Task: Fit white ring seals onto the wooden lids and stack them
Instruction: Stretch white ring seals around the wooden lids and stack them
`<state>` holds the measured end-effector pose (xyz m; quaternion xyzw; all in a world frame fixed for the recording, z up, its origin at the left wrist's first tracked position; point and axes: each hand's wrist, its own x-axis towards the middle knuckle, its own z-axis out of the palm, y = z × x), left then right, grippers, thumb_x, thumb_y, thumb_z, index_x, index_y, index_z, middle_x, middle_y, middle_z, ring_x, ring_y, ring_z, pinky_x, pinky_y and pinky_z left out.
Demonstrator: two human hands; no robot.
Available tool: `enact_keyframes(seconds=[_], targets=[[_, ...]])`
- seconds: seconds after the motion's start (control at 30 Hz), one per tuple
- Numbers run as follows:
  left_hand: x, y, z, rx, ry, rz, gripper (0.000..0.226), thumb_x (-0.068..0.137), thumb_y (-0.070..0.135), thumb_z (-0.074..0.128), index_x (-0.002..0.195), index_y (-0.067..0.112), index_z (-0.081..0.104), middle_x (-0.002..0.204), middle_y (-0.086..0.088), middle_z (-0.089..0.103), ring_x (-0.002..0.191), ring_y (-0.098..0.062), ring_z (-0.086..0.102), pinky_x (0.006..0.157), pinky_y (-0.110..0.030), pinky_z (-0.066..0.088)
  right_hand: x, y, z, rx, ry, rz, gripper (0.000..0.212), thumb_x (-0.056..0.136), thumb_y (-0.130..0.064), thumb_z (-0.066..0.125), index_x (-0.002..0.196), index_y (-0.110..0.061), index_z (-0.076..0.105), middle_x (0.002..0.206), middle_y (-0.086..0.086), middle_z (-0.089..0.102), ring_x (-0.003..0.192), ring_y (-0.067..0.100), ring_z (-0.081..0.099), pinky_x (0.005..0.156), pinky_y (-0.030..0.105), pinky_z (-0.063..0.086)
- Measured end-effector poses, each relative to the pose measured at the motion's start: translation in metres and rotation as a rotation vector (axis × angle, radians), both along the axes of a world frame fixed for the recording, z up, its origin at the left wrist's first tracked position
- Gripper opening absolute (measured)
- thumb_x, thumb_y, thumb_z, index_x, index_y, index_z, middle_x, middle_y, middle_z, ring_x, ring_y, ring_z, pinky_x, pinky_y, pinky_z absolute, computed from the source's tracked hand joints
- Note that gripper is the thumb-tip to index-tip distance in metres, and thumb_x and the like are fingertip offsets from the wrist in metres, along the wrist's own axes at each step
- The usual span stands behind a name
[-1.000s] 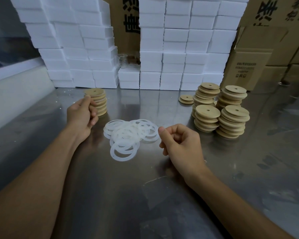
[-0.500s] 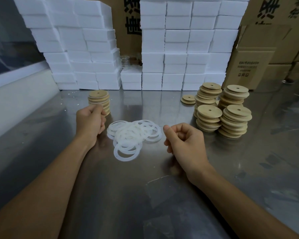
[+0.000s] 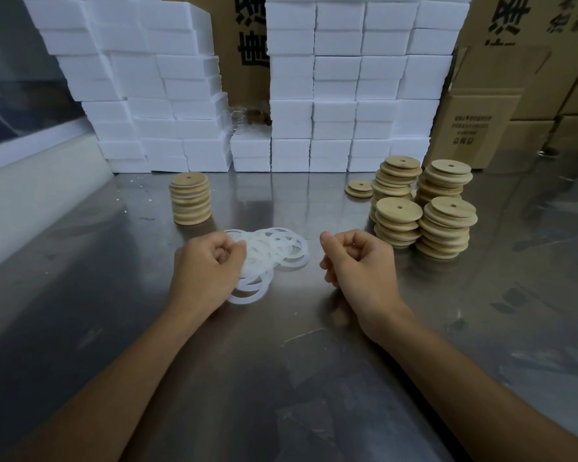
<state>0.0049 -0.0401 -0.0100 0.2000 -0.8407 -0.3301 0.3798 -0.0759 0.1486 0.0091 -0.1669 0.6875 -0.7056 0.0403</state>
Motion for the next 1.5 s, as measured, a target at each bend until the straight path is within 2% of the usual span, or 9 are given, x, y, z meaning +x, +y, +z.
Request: enact_keyframes(seconds=[0.17, 0.3, 0.37, 0.53, 0.73, 1.0, 1.17, 1.33, 1.5], targets=[[0.012, 0.022, 0.005, -0.403, -0.126, -0.129, 0.020, 0.081, 0.035, 0.075, 0.076, 0.022, 0.060, 0.052, 0.012, 0.043, 0.053, -0.011, 0.046, 0.056, -0.027, 0.038, -0.023, 0.015, -0.001, 0.309, 0.443, -0.289, 0.016, 0.090, -0.024, 0.068, 0.103, -0.016, 0.062, 0.107, 0.002, 0.061, 0.073, 0.005, 0.056, 0.074, 0.039, 0.053], [0.011, 0.023, 0.006, -0.418, -0.254, -0.182, 0.027, 0.081, 0.051, 0.071, 0.086, 0.026, 0.062, 0.068, 0.013, 0.049, 0.072, -0.010, 0.052, 0.065, -0.028, 0.042, -0.045, 0.029, -0.005, 0.521, 0.568, -0.311, 0.059, 0.088, -0.021, 0.066, 0.141, -0.020, 0.041, 0.150, 0.000, 0.034, 0.121, 0.013, 0.045, 0.089, 0.035, 0.044], [0.010, 0.023, 0.005, -0.388, -0.263, -0.164, 0.023, 0.083, 0.050, 0.070, 0.085, 0.029, 0.060, 0.067, 0.011, 0.050, 0.073, -0.010, 0.053, 0.066, -0.030, 0.044, -0.050, 0.030, -0.008, 0.671, 0.503, -0.280, 0.071, 0.089, -0.024, 0.065, 0.149, -0.023, 0.027, 0.157, -0.002, 0.022, 0.126, 0.025, 0.047, 0.090, 0.044, 0.045], [0.010, 0.024, 0.004, -0.329, -0.251, -0.133, 0.022, 0.086, 0.047, 0.067, 0.095, 0.028, 0.062, 0.062, 0.010, 0.051, 0.067, -0.008, 0.053, 0.067, -0.033, 0.047, -0.050, 0.025, -0.011, 0.760, 0.565, -0.311, 0.059, 0.091, -0.012, 0.059, 0.145, -0.019, 0.035, 0.144, 0.004, 0.030, 0.087, 0.026, 0.051, 0.068, 0.038, 0.041], [0.009, 0.021, 0.004, -0.304, -0.262, 0.001, 0.032, 0.083, 0.042, 0.072, 0.106, 0.020, 0.067, 0.069, 0.011, 0.046, 0.079, -0.021, 0.057, 0.071, -0.034, 0.047, -0.049, 0.030, -0.007, 0.591, 0.626, -0.424, 0.032, 0.091, -0.002, 0.056, 0.122, -0.009, 0.060, 0.126, 0.010, 0.048, 0.096, 0.031, 0.056, 0.074, 0.042, 0.049], [0.009, 0.016, 0.007, -0.246, -0.292, 0.079, 0.014, 0.089, 0.035, 0.069, 0.086, 0.021, 0.072, 0.073, 0.004, 0.060, 0.078, -0.023, 0.061, 0.068, -0.035, 0.048, -0.044, 0.026, -0.003, 0.263, 0.583, -0.267, 0.022, 0.099, -0.023, 0.055, 0.117, -0.010, 0.055, 0.104, 0.001, 0.063, 0.096, 0.021, 0.059, 0.084, 0.044, 0.049], [0.008, 0.015, 0.007, -0.213, -0.298, 0.104, 0.015, 0.089, 0.030, 0.069, 0.077, 0.023, 0.063, 0.077, 0.007, 0.058, 0.075, -0.017, 0.056, 0.066, -0.032, 0.042, -0.041, 0.020, -0.007, 0.198, 0.459, -0.197, 0.011, 0.100, -0.031, 0.053, 0.104, -0.022, 0.055, 0.082, -0.019, 0.058, 0.079, -0.002, 0.058, 0.071, 0.036, 0.051], [0.008, 0.016, 0.006, -0.217, -0.265, 0.087, 0.019, 0.088, 0.040, 0.068, 0.093, 0.022, 0.066, 0.095, 0.006, 0.051, 0.086, -0.016, 0.055, 0.072, -0.034, 0.044, -0.038, 0.019, -0.008, 0.204, 0.476, -0.169, 0.011, 0.101, -0.033, 0.050, 0.106, -0.024, 0.055, 0.078, 0.004, 0.063, 0.071, 0.019, 0.057, 0.060, 0.044, 0.048], [0.008, 0.018, 0.006, -0.263, -0.324, -0.011, 0.032, 0.081, 0.048, 0.072, 0.098, 0.021, 0.069, 0.105, 0.007, 0.056, 0.095, -0.012, 0.053, 0.071, -0.027, 0.044, -0.039, 0.022, -0.009, 0.202, 0.435, -0.134, 0.012, 0.101, -0.027, 0.052, 0.112, -0.022, 0.055, 0.080, -0.003, 0.060, 0.055, 0.018, 0.063, 0.050, 0.046, 0.055]])
